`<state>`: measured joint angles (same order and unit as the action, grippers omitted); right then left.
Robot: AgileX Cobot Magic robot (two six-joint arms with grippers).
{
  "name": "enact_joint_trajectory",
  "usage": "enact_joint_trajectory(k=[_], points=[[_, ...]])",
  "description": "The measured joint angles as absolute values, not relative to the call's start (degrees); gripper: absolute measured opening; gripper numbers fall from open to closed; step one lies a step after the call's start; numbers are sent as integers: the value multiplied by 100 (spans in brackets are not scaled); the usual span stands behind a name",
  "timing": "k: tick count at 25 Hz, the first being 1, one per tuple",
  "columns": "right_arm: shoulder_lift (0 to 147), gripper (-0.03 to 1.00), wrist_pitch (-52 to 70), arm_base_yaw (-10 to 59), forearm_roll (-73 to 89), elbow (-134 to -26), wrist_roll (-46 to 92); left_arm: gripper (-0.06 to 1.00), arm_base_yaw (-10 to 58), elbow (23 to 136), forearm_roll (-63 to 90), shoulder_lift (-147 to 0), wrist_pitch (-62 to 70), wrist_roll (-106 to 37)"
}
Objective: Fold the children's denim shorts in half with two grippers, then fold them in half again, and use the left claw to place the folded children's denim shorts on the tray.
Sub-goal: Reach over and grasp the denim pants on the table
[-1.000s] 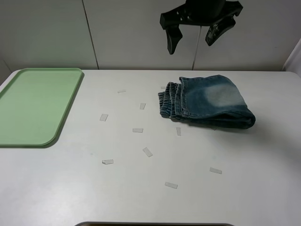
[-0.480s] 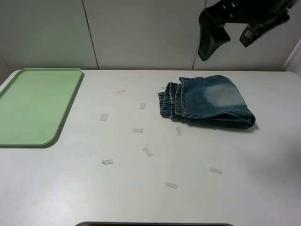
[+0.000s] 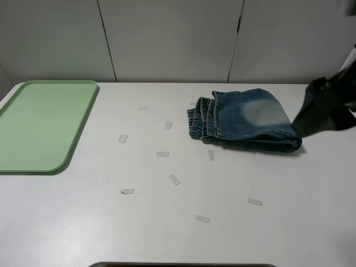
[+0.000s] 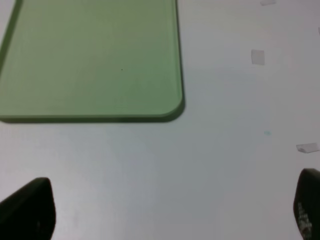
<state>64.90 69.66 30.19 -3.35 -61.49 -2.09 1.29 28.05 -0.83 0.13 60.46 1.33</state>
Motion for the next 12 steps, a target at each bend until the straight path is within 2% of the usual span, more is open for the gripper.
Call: enact_joint_trajectory(k=[9, 12], points=[[5097, 69, 6974, 2999, -296, -4720, -687, 94, 129, 2805, -83, 13, 6046, 133], [4719, 69, 6979, 2717, -219, -4334, -738, 94, 129, 2805, -83, 13, 6046, 133]])
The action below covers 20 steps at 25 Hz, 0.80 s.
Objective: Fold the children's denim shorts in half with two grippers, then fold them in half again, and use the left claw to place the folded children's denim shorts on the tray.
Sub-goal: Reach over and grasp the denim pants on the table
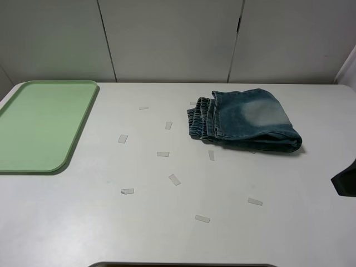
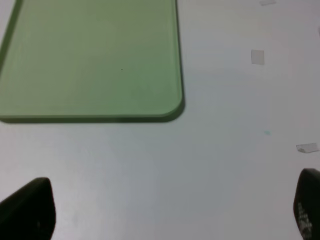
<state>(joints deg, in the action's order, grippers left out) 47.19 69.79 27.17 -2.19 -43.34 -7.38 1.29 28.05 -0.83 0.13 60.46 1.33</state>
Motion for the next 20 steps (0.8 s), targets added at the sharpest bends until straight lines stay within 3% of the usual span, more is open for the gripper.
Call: enact_joint_trajectory(k=[4, 7, 11, 12, 20], points=[[4316, 69, 6950, 2113, -146, -4078, -757, 94, 129, 2805, -83, 13, 6046, 133], [3501, 69, 6865, 1134, 0, -3755, -757, 94, 129, 2805, -83, 13, 6046, 133], [2848, 69, 6809, 569, 53, -3538, -757, 94, 129, 2805, -83, 13, 6046, 133], [2174, 69, 6795, 123, 53, -3307, -757, 94, 129, 2805, -83, 13, 6046, 133], [883, 69, 6602, -587, 53, -3114, -707, 94, 129, 2805, -83, 13, 6046, 133]])
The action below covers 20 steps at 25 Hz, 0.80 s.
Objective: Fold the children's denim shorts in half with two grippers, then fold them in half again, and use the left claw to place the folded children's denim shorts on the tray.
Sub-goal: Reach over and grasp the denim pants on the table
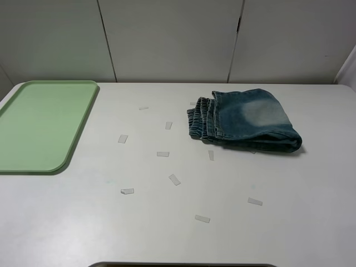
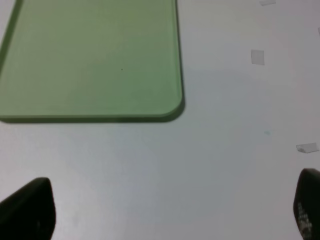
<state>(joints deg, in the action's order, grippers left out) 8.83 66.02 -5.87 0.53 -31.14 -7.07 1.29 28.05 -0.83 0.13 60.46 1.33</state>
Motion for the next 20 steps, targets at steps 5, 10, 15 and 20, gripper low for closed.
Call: enact_joint_trajectory(k=[5, 10, 15, 20], points=[[223, 69, 6160, -731, 0, -3013, -603, 94, 129, 2805, -83, 13, 6046, 133], [-24, 69, 5926, -731, 0, -2849, -603, 94, 129, 2805, -83, 13, 6046, 133], [-24, 69, 5906, -731, 0, -2849, -603, 94, 129, 2805, -83, 13, 6046, 133], [-24, 69, 5906, -731, 0, -2849, -603, 94, 129, 2805, -83, 13, 6046, 133]])
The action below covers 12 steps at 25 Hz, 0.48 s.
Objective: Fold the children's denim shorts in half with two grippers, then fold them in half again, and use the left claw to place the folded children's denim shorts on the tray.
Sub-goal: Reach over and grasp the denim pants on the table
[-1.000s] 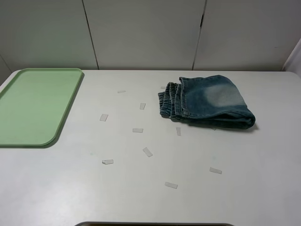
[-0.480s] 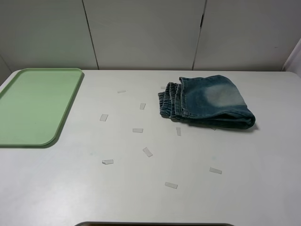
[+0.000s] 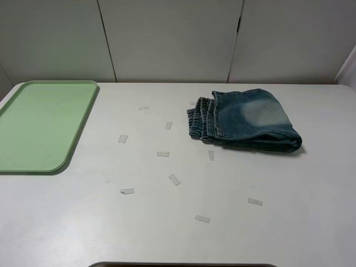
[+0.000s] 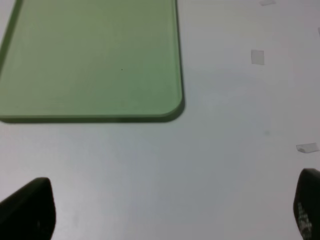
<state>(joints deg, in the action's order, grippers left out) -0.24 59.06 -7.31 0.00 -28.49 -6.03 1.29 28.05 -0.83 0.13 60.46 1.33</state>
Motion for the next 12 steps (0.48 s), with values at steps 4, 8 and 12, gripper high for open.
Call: enact_joint_trajectory(k=[4, 8, 12], points=[[-24, 69, 5906, -731, 0, -2849, -603, 94, 129, 2805, -83, 13, 6046, 133], [-24, 69, 5906, -731, 0, -2849, -603, 94, 129, 2805, -83, 13, 6041, 133], [-24, 69, 5906, -731, 0, -2849, -603, 94, 129, 2805, -83, 13, 6041, 133]])
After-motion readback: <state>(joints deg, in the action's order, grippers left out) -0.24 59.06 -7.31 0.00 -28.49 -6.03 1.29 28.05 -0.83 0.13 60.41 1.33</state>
